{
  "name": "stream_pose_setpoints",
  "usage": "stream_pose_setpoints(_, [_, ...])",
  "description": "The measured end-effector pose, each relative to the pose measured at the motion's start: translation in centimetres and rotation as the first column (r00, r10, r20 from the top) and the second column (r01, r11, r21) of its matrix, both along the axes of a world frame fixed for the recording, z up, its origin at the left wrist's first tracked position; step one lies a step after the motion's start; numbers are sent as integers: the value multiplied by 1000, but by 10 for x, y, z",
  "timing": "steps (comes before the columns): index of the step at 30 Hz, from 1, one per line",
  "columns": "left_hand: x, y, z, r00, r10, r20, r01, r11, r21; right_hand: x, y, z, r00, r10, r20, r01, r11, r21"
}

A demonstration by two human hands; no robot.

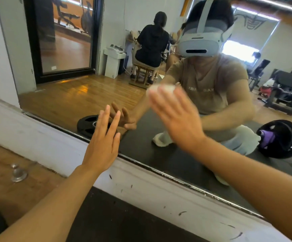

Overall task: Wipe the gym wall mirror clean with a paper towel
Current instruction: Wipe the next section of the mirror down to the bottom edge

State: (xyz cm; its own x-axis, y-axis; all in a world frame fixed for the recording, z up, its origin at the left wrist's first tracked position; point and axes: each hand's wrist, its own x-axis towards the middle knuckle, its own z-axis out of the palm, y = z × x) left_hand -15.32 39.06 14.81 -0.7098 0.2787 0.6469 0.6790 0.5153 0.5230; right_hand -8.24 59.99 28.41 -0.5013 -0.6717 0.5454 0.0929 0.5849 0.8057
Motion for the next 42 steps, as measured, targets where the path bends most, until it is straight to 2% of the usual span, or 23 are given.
stream_pose_setpoints(3, [-3, -6, 0, 996, 37, 86, -42, 998, 49, -12, -16, 41, 984, 14, -177, -54, 973, -224])
stream_pose_setpoints(5, [-5, -11, 1, 993, 8, 120, -12, 999, 32, -16, -26, 33, 983, 5, -184, -63, 949, -309])
stream_pose_setpoints(7, [-8, -16, -1, 997, 3, 76, -2, 1000, -6, -19, -35, 7, 992, -1, -128, -40, 949, -313])
stream_pose_setpoints(10, [-13, -25, -5, 1000, -2, 8, 2, 998, -58, -21, -47, -43, 991, -42, 130, 65, 983, -172])
stream_pose_setpoints(13, [-17, -29, -8, 1000, 0, -2, -1, 995, -101, -13, -55, -96, 893, -192, 408, 184, 981, 59])
stream_pose_setpoints(16, [-18, -29, -6, 1000, 11, -17, -13, 992, -128, -1, -55, -125, 759, -335, 559, 215, 938, 271])
stream_pose_setpoints(18, [-17, -30, -4, 1000, 17, -21, -20, 990, -141, 0, -56, -127, 731, -351, 585, 192, 929, 317])
stream_pose_setpoints(22, [-13, -29, -3, 999, 27, -20, -30, 987, -155, 7, -47, -107, 751, -381, 539, 152, 895, 420])
stream_pose_setpoints(24, [-10, -27, -1, 999, 35, 12, -33, 988, -151, 10, -33, -95, 829, -338, 446, 144, 899, 413])
stream_pose_setpoints(26, [-4, -23, 2, 998, 30, 51, -24, 993, -112, 12, -15, -76, 918, -215, 333, 120, 951, 285])
stream_pose_setpoints(28, [7, -16, 8, 996, 6, 90, -7, 1000, 8, 21, 4, -42, 970, -126, 207, 104, 988, 113])
stream_pose_setpoints(31, [23, 0, 17, 998, -30, 53, 25, 995, 95, 48, 36, 19, 989, -144, 36, 146, 987, -63])
stream_pose_setpoints(33, [29, 13, 19, 998, -50, 25, 48, 997, 63, 66, 52, 39, 991, -134, 25, 136, 977, -166])
stream_pose_setpoints(36, [38, 33, 24, 997, -71, -2, 71, 997, 20, 79, 64, 24, 991, -119, 58, 129, 967, -220])
stream_pose_setpoints(38, [45, 44, 28, 996, -85, -26, 85, 996, -12, 79, 70, -4, 988, -115, 105, 132, 975, -176])
stream_pose_setpoints(42, [59, 52, 33, 995, -94, -13, 93, 994, -55, 86, 78, -55, 958, -161, 237, 156, 987, 37])
